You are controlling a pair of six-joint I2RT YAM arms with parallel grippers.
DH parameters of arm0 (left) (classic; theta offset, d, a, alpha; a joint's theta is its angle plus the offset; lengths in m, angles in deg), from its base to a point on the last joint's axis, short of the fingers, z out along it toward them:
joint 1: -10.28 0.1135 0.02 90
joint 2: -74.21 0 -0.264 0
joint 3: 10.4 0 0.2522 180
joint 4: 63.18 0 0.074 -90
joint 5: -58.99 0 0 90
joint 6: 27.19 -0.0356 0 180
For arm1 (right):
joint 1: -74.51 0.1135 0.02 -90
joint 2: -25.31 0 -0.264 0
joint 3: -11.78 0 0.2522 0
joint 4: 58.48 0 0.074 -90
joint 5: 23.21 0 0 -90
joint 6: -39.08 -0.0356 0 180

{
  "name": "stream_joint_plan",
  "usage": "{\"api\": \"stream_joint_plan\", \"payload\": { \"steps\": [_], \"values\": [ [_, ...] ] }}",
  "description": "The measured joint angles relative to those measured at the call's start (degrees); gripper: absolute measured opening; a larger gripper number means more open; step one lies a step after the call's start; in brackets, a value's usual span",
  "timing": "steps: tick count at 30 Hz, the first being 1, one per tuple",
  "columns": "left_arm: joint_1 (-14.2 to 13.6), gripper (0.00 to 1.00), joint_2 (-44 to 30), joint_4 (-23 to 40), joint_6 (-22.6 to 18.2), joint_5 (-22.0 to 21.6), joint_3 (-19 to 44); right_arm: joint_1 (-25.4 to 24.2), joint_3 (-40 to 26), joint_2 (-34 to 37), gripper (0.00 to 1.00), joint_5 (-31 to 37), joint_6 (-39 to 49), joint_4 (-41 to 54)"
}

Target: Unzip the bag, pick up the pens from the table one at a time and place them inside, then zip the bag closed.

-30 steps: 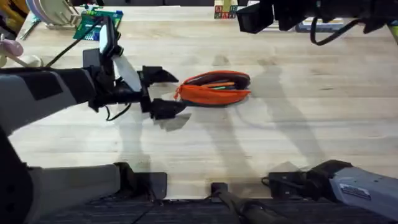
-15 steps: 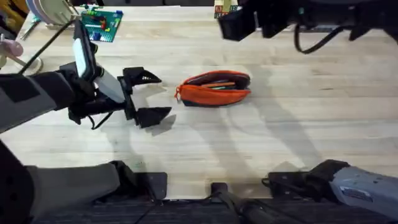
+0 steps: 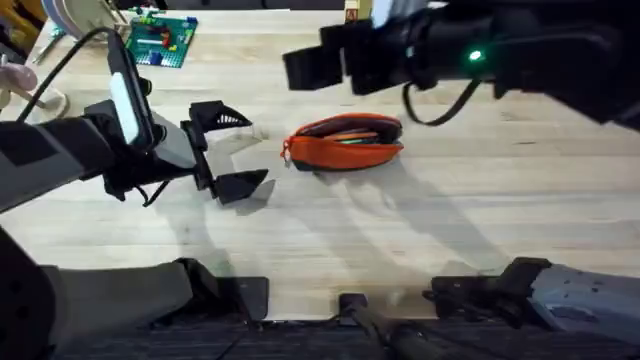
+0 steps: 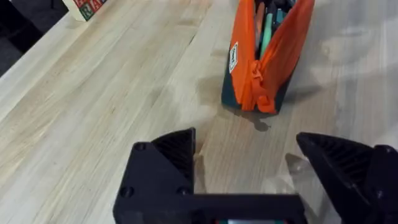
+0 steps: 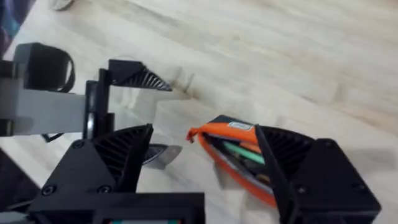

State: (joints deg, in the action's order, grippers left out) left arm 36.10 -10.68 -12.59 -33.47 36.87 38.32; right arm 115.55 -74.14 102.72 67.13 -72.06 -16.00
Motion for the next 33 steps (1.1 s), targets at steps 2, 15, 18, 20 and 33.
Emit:
{"api": "stream_joint_plan", "payload": {
  "steps": [2,15,18,20,33],
  "values": [
    [0.0,0.996,-0.01,0.01,-0.21,-0.02,0.0,1.24,0.0,0.61,0.998,0.0,-2.02,-0.01],
    [0.0,0.996,-0.01,-0.01,-0.62,0.0,0.0,4.01,0.0,2.41,0.998,-0.17,-12.75,-2.37],
    [0.0,0.996,-0.01,-0.01,-0.62,0.0,0.0,6.08,0.0,5.9,0.998,-0.09,-17.29,-4.96],
    [0.0,0.996,-0.01,-0.01,-0.62,0.0,0.0,7.25,0.0,6.91,0.998,0.47,-19.16,-5.14],
    [0.0,0.996,-0.01,-0.23,-0.63,0.0,0.0,14.23,0.0,10.27,0.998,9.57,-32.21,-3.4]
  ]
}}
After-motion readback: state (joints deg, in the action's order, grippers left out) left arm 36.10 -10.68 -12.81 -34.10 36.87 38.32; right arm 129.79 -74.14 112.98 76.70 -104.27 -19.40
